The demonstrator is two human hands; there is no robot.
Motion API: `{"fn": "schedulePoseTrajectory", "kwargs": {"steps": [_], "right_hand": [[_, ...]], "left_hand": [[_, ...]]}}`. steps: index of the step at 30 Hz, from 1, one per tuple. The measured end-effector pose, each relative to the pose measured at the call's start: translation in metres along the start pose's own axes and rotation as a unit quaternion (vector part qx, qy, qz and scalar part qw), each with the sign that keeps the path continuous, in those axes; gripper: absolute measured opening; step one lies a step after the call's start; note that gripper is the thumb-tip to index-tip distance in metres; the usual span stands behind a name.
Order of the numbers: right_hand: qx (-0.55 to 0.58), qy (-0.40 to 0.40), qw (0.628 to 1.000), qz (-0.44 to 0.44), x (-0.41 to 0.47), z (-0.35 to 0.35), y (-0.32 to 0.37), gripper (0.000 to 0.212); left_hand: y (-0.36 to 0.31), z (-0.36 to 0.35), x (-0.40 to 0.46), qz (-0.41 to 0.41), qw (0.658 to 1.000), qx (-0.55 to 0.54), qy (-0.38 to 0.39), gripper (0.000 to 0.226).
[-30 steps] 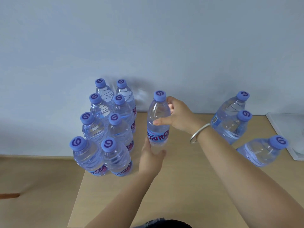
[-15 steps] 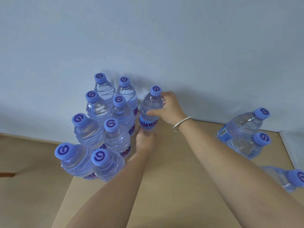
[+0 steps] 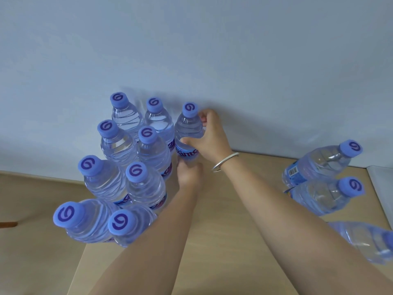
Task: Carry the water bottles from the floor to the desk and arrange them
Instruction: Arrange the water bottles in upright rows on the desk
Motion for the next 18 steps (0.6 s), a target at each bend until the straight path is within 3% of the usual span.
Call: {"fn": "schedulePoseTrajectory", "kwargs": {"steps": [3, 7, 10, 14, 16, 18], "right_hand": [[-0.007, 0.004, 1.000, 0.000, -0.001, 0.000, 0.002, 0.062], [-0.061, 0.075, 0.995, 0.008, -0.005, 0.005, 0.013, 0.067], [-0.150, 0.079, 0.985, 0.033, -0.020, 0.035, 0.024, 0.066], [-0.191, -0.155, 0.968, 0.056, -0.051, 0.133, 0.042, 0.051], [-0.226, -0.272, 0.935, 0.013, -0.068, 0.190, 0.040, 0.054], [-0.274, -0.331, 0.901, -0.054, -0.083, 0.234, 0.032, 0.061]], "left_hand": [[0.002, -0.001, 0.004, -0.005, 0.999, 0.038, 0.011, 0.057], [0.002, 0.003, 0.000, -0.035, 0.990, 0.137, 0.008, 0.054], [0.007, -0.007, -0.014, -0.037, 0.966, 0.245, 0.072, 0.069], [0.013, -0.018, -0.040, -0.062, 0.941, 0.306, 0.133, 0.065], [0.019, -0.019, -0.050, -0.070, 0.928, 0.331, 0.157, 0.066], [0.023, -0.018, -0.059, -0.082, 0.914, 0.352, 0.184, 0.072]]}}
Point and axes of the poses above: each hand's wrist, its own x-axis towards the middle knuckle, its own z-axis out of the back of the hand, y = z × x, the point moved 5 cm from there along x, towards the middle knuckle, and after that the axes turned 6 degrees about x, right-handed, at the moved point
